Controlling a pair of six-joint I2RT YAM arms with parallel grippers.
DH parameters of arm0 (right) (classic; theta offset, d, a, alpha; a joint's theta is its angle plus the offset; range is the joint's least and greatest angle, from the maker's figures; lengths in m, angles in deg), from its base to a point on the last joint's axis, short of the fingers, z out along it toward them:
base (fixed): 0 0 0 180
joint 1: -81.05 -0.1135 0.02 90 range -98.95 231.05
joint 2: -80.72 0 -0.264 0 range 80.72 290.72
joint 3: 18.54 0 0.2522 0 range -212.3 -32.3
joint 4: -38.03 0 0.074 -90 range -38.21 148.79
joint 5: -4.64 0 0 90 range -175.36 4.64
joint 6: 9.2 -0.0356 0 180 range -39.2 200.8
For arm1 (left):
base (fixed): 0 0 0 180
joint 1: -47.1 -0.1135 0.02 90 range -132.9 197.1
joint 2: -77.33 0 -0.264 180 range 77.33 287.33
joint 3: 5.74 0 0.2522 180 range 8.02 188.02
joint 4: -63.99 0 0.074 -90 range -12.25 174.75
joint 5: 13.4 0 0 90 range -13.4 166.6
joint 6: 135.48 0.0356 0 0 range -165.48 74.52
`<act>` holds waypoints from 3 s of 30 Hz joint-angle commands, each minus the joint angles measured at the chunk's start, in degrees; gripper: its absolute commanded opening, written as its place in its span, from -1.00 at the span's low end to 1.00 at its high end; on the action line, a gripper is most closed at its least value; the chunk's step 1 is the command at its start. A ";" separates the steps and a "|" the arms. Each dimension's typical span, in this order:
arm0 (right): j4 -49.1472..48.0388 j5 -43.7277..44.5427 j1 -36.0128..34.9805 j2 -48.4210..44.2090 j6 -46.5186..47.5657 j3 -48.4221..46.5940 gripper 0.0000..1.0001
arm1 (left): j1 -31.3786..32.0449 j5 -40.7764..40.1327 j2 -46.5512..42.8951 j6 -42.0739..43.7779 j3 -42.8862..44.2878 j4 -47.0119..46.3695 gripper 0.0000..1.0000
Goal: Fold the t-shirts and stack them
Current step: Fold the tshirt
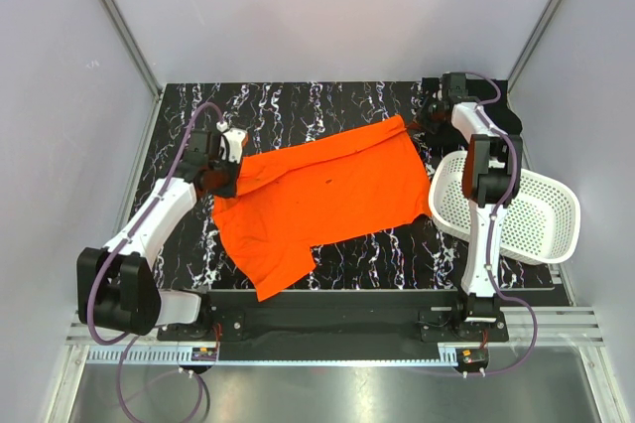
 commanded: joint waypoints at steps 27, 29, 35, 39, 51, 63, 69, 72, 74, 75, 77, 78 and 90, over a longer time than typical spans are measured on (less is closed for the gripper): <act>2.14 5.50 0.41 -9.63 1.05 4.85 -0.53 | 2.01 5.49 -0.21 -1.30 -2.29 1.20 -1.00; 3.89 5.86 0.41 -9.81 0.27 4.06 -0.47 | 2.63 6.02 -0.12 -1.12 -2.37 1.55 -1.00; 4.43 5.68 -0.99 -12.53 -1.23 4.49 -0.49 | 4.22 4.36 0.41 -2.17 -2.11 2.35 -1.00; 5.22 8.22 -3.36 -12.53 -1.93 5.19 -0.50 | 4.74 3.38 1.02 -2.53 -2.02 2.35 -1.00; 12.34 20.10 -5.48 -10.78 -12.57 4.23 -0.46 | 5.62 -11.72 1.11 -8.33 -2.02 1.47 -0.49; 12.43 24.31 -5.56 -10.51 -14.94 4.84 -0.46 | -2.01 -10.14 7.70 -15.59 4.13 -6.95 -0.37; 10.93 24.84 -5.65 -8.05 -15.29 3.62 -0.46 | -8.52 -6.65 10.07 -20.89 4.66 -8.20 -0.29; 9.62 23.53 -5.65 -6.38 -15.91 2.65 -0.46 | -11.33 -4.27 11.74 -22.12 3.69 -11.00 -0.27; 8.04 20.63 -5.65 -5.42 -15.30 2.99 -0.46 | -12.82 -1.72 15.24 -22.39 5.43 -12.16 -0.27; 7.86 20.88 -5.65 -5.41 -15.30 3.00 -0.46 | -12.83 -1.71 16.48 -22.39 5.45 -12.15 -0.27; 7.59 21.50 -5.65 -5.06 -15.30 3.52 -0.46 | -12.83 -1.71 18.68 -22.30 8.51 -12.33 -0.26; 7.42 21.50 -5.65 -4.89 -15.03 3.61 -0.46 | -12.92 -1.80 21.04 -22.22 9.83 -12.50 -0.26; 7.41 26.68 -5.04 -6.11 -13.10 5.37 -1.00 | -13.54 -6.02 38.98 -20.28 26.27 -6.63 -0.24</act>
